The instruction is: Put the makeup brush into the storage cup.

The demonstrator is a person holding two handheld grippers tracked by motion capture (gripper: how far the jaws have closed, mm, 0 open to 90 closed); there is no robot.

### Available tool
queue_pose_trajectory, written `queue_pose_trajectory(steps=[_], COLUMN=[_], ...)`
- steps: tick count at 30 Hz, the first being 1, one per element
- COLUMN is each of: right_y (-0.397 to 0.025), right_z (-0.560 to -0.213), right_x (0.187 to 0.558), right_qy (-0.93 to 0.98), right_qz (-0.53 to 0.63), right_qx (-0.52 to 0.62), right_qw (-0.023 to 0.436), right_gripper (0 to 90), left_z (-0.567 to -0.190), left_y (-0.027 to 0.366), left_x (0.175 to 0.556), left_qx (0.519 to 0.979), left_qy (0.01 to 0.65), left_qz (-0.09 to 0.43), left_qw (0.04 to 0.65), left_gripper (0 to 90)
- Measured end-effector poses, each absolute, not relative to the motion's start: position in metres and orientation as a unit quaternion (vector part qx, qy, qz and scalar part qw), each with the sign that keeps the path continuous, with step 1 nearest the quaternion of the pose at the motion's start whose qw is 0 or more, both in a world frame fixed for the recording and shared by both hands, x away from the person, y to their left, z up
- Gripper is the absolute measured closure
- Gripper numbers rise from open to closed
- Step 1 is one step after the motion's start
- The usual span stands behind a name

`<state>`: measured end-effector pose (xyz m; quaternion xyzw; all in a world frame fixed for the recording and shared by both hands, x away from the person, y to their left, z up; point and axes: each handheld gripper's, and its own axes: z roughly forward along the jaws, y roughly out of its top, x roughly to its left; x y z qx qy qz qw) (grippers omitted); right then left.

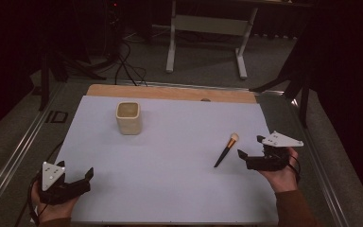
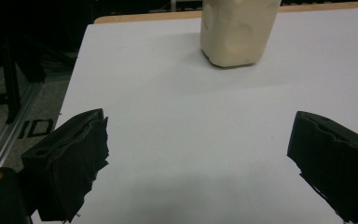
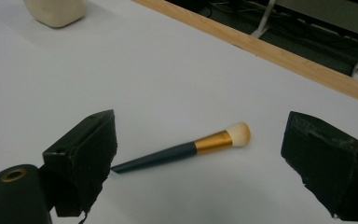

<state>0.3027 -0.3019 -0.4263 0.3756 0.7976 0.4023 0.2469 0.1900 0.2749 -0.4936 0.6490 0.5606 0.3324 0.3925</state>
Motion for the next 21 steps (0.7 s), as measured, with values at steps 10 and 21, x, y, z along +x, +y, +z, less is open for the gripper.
queue_pose_trajectory(steps=[10,21], right_y=[-0.295,-0.290], right_z=[-0.424,-0.424], right_x=[0.320,0.341], right_qy=[0.803,0.796], right_qz=[0.390,0.375], right_qx=[0.378,0.408], right_qw=[0.247,0.245], right_gripper=[10.2,10.3], left_z=[-0.494,-0.494], left_y=[0.274,0.274], left_x=[0.190,0.191], left_qx=[0.650,0.650], left_qy=[0.561,0.560], left_qz=[0.332,0.332], left_qw=[0.392,0.392], left_gripper=[5.2,5.2])
